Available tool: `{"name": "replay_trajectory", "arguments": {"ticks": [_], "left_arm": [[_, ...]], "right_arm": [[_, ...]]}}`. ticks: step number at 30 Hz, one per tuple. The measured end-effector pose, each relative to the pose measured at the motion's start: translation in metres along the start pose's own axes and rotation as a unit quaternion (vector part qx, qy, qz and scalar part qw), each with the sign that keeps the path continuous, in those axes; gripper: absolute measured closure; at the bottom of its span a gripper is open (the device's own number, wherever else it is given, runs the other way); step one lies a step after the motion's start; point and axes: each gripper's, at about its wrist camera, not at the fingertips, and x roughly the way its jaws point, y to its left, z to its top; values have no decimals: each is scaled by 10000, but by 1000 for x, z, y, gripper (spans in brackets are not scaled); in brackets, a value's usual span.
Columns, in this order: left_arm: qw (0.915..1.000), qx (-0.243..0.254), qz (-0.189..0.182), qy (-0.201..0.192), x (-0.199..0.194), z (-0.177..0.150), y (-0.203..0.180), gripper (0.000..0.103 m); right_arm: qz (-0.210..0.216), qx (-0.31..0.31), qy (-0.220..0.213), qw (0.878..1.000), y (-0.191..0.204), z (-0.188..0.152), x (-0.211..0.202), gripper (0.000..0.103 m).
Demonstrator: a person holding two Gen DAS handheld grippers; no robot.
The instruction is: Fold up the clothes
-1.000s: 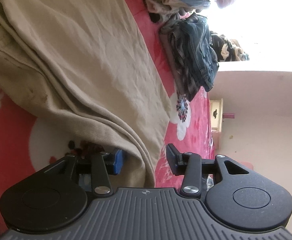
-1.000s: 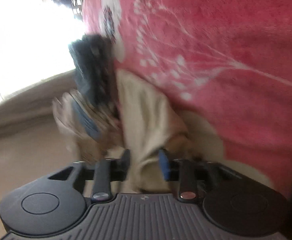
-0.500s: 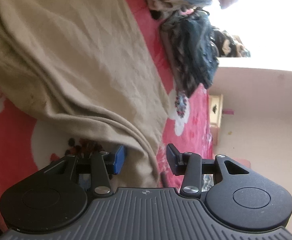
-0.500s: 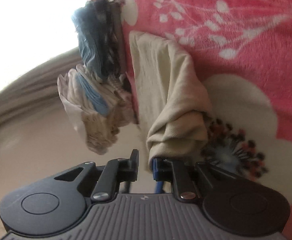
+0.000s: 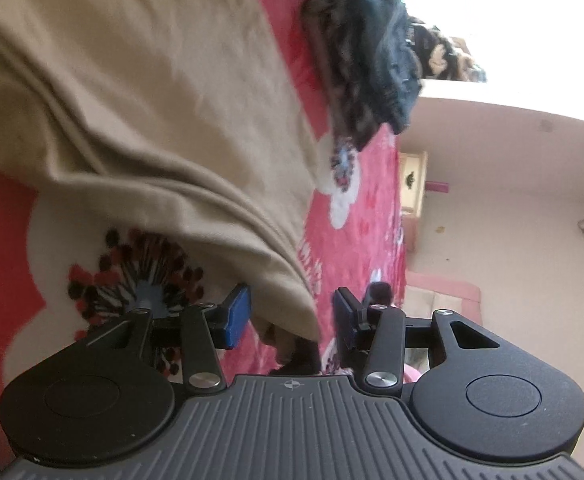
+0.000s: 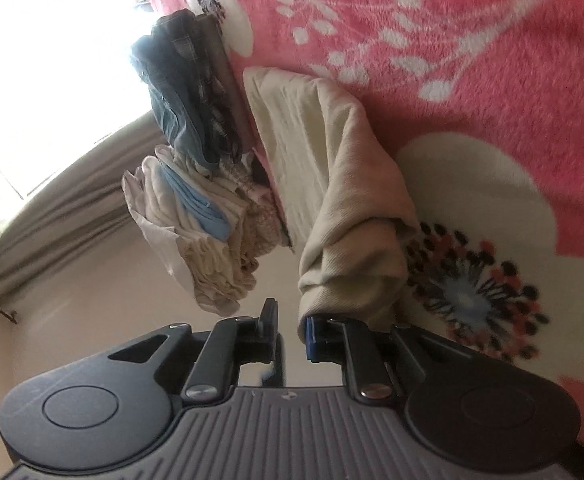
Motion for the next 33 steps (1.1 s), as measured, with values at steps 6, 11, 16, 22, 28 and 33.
{"name": "replay_trajectory", "arguments": {"ticks": [6, 11, 16, 22, 28, 33], "left_arm": [[9992, -232, -156, -294, 8, 1, 3, 58], [9993, 168, 203, -276, 15, 0, 6, 58], [9983, 235, 451, -299, 15, -6, 16, 58], [9978, 94, 495, -432, 7, -4, 28, 58], [9974, 59, 515, -498, -2, -1, 29, 58], [9980, 72, 444, -447, -16, -1, 23, 56]], "right_arm": [[-1243, -1129, -244, 9855, 12, -6, -14, 85], [-1065, -668, -273, 9917, 9, -19, -30, 71], [-819, -214, -150, 9963, 9, -21, -15, 53], [-819, 632, -176, 9945, -17, -4, 8, 49], [-853, 1007, -264, 9909, -29, 4, 18, 48], [-1004, 1155, -185, 9880, -29, 0, 21, 42]]}}
